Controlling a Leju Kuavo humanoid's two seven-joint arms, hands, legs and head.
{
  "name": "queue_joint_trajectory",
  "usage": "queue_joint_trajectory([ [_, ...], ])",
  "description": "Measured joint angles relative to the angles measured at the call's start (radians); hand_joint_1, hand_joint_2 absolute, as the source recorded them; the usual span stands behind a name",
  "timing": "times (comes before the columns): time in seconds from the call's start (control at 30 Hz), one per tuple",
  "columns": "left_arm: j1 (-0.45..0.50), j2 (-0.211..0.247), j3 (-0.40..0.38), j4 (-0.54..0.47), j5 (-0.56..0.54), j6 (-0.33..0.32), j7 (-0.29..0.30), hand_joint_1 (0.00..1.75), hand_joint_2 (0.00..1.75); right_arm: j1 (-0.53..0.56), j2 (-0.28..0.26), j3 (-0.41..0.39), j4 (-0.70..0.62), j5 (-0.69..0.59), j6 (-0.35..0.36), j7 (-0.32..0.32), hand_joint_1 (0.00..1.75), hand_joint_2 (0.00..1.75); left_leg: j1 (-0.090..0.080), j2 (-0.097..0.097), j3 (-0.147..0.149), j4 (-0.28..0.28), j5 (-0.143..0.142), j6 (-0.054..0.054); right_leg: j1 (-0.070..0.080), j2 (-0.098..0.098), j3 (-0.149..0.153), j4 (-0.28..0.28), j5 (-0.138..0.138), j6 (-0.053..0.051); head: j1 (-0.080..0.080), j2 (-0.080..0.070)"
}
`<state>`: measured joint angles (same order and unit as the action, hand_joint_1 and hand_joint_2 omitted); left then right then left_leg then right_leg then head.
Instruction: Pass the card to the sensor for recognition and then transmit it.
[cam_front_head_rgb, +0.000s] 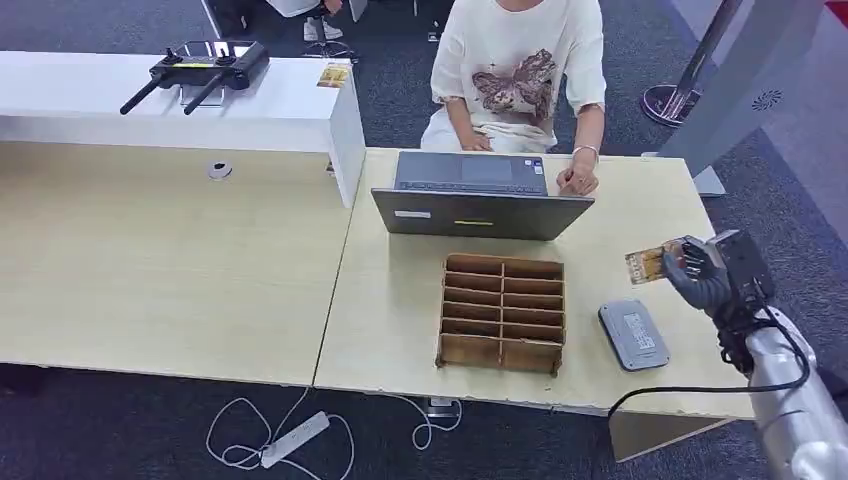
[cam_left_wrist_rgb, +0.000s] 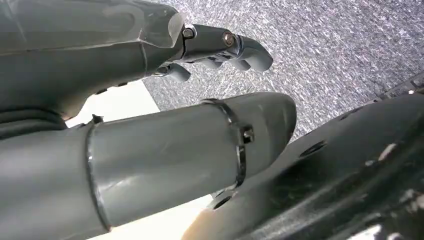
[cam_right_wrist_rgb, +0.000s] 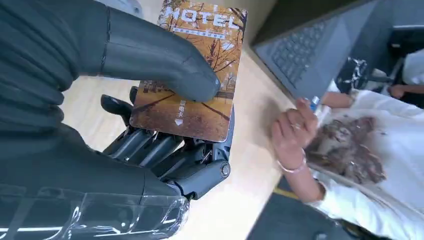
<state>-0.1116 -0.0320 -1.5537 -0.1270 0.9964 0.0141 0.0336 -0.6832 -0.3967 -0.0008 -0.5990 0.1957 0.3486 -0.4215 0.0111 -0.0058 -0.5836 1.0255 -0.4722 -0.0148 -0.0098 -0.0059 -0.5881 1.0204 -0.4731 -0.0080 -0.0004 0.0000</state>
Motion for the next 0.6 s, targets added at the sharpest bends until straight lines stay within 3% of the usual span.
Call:
queue_joint_trajectory([
  [0.23,0.000,0.000,0.000,0.000,-0.001,0.001,0.000,0.00,0.00,-0.016,0.026,-0.007,-0.123,-0.004,-0.082,0.021,1.75,1.75,0.000,0.000,0.000,0.000,0.000,0.000,0.000,0.000,-0.001,0.000,0.000,0.000,0.000,0.000],
  [0.6,-0.001,0.000,0.000,0.000,-0.015,0.001,-0.002,0.00,0.00,-0.041,0.052,-0.016,-0.224,-0.063,-0.112,-0.023,1.75,1.75,0.000,0.000,0.000,0.000,0.000,0.000,0.000,0.000,-0.001,0.000,0.000,0.000,0.000,0.000],
])
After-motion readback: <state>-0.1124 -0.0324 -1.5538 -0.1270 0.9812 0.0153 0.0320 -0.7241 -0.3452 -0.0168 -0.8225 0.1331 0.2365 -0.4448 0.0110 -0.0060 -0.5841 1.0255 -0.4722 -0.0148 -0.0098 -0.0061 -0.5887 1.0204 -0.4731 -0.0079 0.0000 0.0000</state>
